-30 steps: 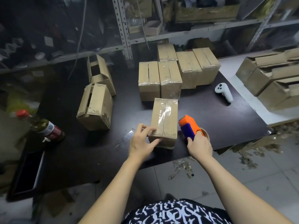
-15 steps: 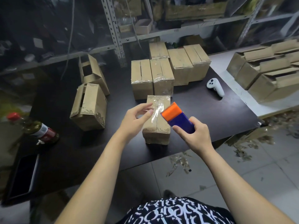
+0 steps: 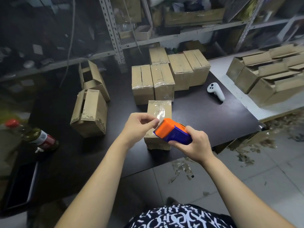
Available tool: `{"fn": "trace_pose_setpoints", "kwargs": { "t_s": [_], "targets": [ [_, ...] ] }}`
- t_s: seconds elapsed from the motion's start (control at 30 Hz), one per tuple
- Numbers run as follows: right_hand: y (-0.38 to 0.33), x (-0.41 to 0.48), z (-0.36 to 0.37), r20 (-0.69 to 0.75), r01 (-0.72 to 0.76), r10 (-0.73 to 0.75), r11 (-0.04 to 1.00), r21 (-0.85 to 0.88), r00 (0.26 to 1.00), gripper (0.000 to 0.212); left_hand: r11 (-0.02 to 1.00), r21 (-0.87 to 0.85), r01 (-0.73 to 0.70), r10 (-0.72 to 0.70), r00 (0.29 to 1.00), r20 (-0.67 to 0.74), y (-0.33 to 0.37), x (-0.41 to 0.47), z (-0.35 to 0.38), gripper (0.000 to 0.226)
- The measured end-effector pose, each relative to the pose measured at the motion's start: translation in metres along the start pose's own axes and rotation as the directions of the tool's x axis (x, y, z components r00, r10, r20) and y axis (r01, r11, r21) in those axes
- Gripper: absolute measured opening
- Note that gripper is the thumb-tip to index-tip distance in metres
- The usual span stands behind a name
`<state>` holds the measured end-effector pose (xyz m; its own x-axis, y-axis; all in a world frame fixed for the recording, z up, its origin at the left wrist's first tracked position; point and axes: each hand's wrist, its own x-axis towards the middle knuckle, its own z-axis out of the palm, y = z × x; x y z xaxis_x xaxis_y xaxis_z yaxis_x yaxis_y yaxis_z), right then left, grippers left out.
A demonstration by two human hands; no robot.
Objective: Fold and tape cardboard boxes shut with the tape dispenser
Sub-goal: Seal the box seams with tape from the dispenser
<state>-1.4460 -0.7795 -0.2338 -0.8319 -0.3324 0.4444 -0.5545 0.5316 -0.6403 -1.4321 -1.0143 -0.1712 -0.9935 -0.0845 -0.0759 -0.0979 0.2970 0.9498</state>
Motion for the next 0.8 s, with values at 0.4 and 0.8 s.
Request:
{"fn": "trace_pose_setpoints", "kwargs": {
  "t_s": [0.4, 0.8],
  "targets": [
    [0.012, 0.004, 0.008, 0.036, -0.019, 0.021, 0.999, -0.048, 0.999, 0.053, 0.954, 0.253, -0.159, 0.192, 0.975, -0.110, 0.017, 0.007, 0.013, 0.006],
    [0.030, -0.005, -0.007, 0.042, -0.296, 0.315, 0.923, -0.246, 0.948, 0.058, 0.915, 0.305, -0.265, 0.346, 0.904, -0.252, 0.041, 0.012, -0.030, 0.015]
  ]
}}
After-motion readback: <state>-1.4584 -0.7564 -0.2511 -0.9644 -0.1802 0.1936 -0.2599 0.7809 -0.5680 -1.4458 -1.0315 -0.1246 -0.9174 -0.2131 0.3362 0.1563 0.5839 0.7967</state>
